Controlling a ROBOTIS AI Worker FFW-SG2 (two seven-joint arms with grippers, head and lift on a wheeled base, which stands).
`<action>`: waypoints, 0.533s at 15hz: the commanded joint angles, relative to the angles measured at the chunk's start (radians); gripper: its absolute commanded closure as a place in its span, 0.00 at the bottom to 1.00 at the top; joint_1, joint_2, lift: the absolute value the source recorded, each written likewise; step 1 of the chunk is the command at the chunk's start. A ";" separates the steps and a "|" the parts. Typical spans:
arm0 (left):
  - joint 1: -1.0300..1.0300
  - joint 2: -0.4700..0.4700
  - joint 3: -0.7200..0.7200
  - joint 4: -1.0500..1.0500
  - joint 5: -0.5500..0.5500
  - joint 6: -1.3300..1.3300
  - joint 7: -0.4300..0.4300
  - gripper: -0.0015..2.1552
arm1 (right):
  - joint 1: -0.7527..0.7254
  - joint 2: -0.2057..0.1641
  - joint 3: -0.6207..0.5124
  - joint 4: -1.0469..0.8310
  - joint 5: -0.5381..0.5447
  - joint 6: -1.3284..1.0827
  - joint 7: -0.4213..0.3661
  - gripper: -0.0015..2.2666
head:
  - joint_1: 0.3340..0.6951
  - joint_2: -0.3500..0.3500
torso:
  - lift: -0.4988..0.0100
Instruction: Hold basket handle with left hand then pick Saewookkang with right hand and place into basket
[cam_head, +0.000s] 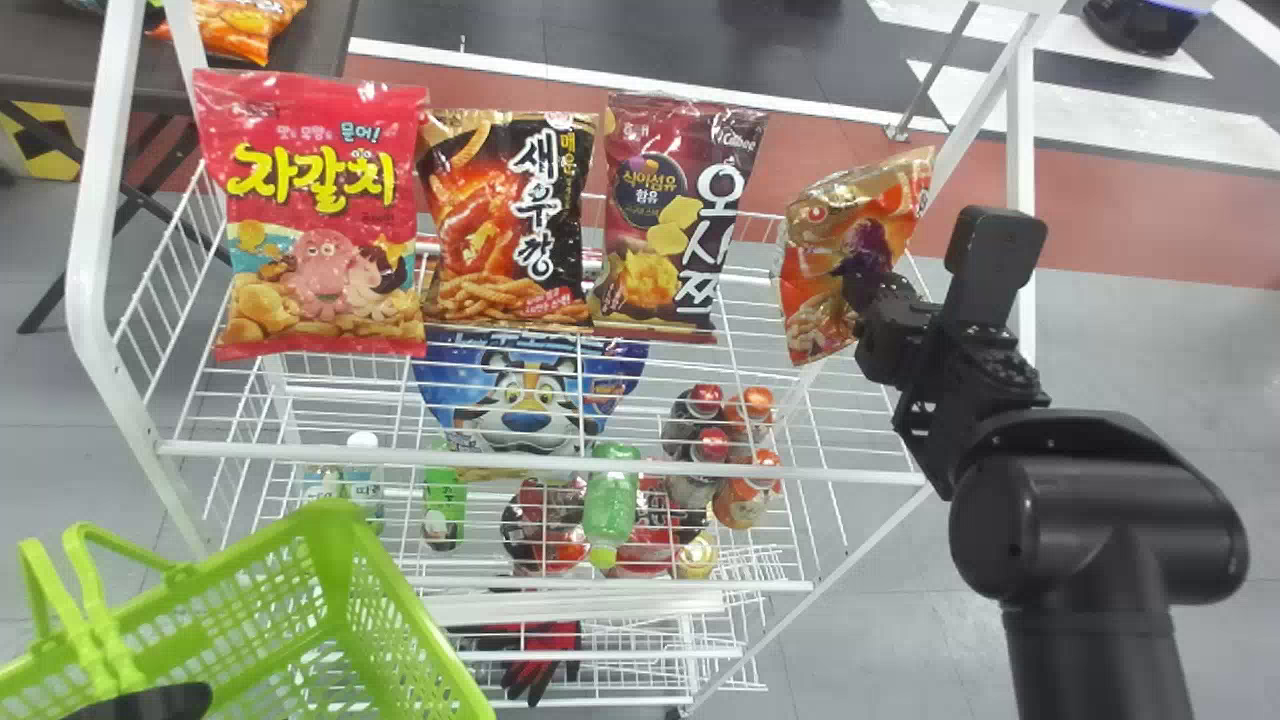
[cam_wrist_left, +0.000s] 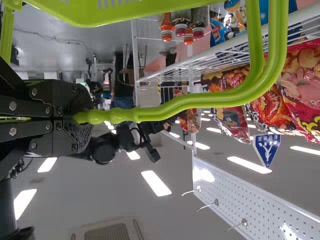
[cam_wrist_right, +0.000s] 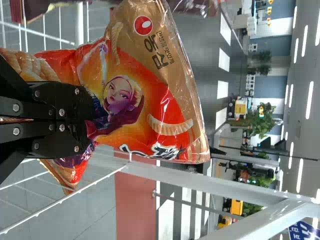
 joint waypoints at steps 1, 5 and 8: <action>-0.001 0.000 0.001 0.001 0.000 0.032 -0.001 1.00 | 0.039 0.001 0.007 -0.097 -0.034 0.045 0.002 0.99 | 1.00 0.15 | 0.94; -0.006 0.002 0.004 0.007 0.000 0.032 0.001 1.00 | 0.093 0.002 0.008 -0.264 -0.127 0.247 0.008 0.99 | 1.00 0.21 | 0.94; -0.012 0.002 0.002 0.014 -0.002 0.032 0.001 1.00 | 0.125 0.004 0.025 -0.393 -0.175 0.437 0.012 0.99 | 1.00 0.26 | 0.94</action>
